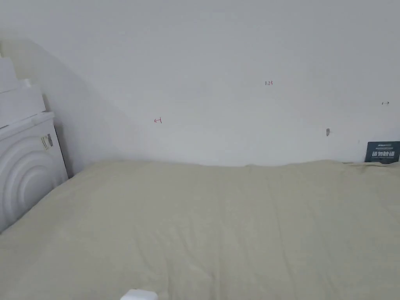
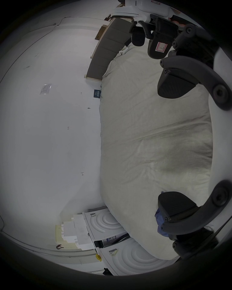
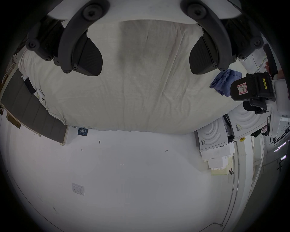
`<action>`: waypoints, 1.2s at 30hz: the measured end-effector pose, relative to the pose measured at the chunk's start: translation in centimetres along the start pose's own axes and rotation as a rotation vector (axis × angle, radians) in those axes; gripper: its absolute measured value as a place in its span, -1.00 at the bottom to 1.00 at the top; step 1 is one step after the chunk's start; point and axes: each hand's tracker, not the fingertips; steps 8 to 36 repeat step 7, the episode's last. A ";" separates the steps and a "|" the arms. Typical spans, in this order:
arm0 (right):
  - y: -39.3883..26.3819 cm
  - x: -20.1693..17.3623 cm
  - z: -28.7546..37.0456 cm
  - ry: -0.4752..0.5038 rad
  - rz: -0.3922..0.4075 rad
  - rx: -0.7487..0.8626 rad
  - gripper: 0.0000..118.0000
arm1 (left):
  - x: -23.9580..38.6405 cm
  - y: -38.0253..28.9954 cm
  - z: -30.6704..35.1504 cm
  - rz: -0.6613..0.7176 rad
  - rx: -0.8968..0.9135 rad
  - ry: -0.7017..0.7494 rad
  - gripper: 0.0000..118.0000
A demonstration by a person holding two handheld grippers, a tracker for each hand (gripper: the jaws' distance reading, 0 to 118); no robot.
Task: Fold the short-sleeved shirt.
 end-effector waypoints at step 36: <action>0.2 0.2 0.2 -0.014 0.007 0.014 0.89 | -0.2 0.1 0.3 0.022 0.020 -0.007 1.00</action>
